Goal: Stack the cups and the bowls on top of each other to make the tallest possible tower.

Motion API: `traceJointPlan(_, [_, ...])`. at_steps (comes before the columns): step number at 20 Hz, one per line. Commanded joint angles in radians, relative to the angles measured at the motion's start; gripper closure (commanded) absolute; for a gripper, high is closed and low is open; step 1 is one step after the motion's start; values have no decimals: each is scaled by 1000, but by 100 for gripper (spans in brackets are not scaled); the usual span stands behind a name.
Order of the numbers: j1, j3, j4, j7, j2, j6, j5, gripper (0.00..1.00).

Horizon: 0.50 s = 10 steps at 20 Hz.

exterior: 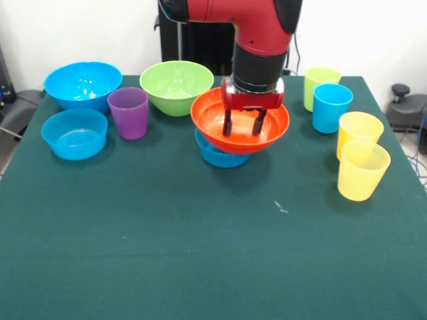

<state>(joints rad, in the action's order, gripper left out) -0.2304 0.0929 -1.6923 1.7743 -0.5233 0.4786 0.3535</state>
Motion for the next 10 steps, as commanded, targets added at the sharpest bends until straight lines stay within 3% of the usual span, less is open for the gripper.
traceJointPlan(1, [-7, 68, 67, 95, 202, -185, 25, 0])
traceJointPlan(4, [-19, 78, 47, 72, 192, -198, 42, 0])
traceJointPlan(10, [-70, 113, -4, -78, 157, -179, 131, 0])
